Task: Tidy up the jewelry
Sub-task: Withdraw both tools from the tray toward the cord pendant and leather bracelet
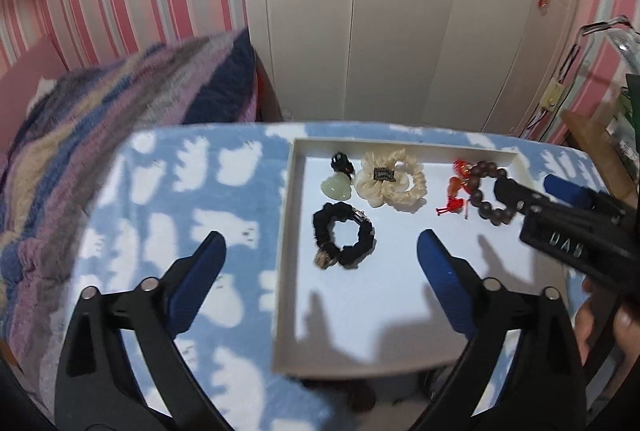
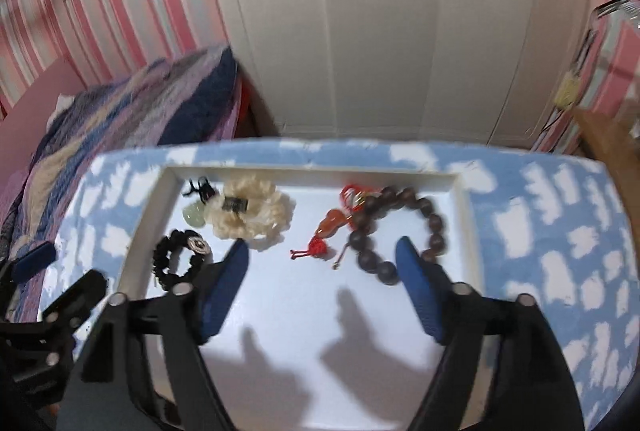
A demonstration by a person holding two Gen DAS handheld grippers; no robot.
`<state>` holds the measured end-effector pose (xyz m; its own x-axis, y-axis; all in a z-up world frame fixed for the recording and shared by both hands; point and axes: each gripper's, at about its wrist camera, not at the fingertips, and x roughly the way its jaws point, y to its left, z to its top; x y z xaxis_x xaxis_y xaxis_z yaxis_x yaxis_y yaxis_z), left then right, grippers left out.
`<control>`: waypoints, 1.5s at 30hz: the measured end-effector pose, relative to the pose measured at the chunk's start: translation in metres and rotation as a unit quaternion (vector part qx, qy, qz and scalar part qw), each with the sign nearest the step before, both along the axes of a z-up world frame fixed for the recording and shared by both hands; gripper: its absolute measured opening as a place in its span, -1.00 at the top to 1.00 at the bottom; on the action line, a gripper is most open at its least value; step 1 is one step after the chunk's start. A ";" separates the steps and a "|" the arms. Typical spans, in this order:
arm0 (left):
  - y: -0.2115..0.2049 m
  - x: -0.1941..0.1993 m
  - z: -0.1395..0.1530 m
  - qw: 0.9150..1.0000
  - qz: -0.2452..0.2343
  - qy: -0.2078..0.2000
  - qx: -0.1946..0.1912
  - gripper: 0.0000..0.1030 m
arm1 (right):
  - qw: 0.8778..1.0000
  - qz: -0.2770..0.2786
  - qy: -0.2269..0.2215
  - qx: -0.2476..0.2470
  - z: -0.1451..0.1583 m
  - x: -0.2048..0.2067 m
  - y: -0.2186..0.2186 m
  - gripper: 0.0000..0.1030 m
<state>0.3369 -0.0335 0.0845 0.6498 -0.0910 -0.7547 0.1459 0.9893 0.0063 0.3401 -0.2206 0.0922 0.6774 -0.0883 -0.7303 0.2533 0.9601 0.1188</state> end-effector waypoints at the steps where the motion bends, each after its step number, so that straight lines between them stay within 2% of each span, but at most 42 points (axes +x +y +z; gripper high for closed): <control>1: 0.005 -0.012 0.008 1.000 -0.003 -0.015 0.004 -0.94 | 1.000 -0.003 -0.005 0.002 0.005 -0.008 0.000 -0.57; 3: 0.012 -0.033 0.017 1.000 -0.006 -0.029 0.005 -0.94 | 1.000 -0.007 -0.016 0.003 0.011 -0.032 0.004 -0.58; 7: 0.026 -0.068 0.024 0.999 -0.018 -0.034 -0.021 -0.94 | 0.999 -0.007 -0.026 -0.022 0.015 -0.075 0.010 -0.58; 9: 0.026 -0.083 0.024 0.999 -0.024 -0.037 -0.014 -0.94 | 0.999 -0.003 -0.029 -0.036 0.011 -0.096 0.014 -0.60; 12: 0.021 -0.108 0.024 0.998 -0.033 -0.043 0.019 -0.94 | 0.999 -0.003 -0.027 -0.042 0.003 -0.128 0.009 -0.61; 15: 0.022 -0.122 0.017 0.999 -0.029 -0.034 0.017 -0.94 | 0.999 -0.007 -0.025 -0.045 -0.010 -0.159 -0.004 -0.61; 20: 0.027 -0.128 -0.001 1.000 0.004 -0.002 -0.010 -0.94 | 0.998 -0.010 -0.030 -0.046 -0.029 -0.197 -0.039 -0.61; 26: 0.029 -0.134 -0.025 0.998 0.064 0.019 -0.006 -0.94 | 0.998 0.000 -0.047 -0.043 -0.032 -0.215 -0.085 -0.61; 33: 0.028 -0.142 -0.040 0.993 0.109 0.030 0.019 -0.94 | 0.999 0.007 -0.026 -0.034 -0.042 -0.211 -0.116 -0.61; 37: 0.034 -0.145 -0.044 0.992 0.121 0.037 0.016 -0.94 | 0.999 0.011 -0.024 -0.038 -0.044 -0.212 -0.115 -0.61; 45: 0.040 -0.149 -0.052 0.994 0.100 0.044 0.023 -0.94 | 0.999 -0.015 -0.013 -0.046 -0.044 -0.214 -0.096 -0.61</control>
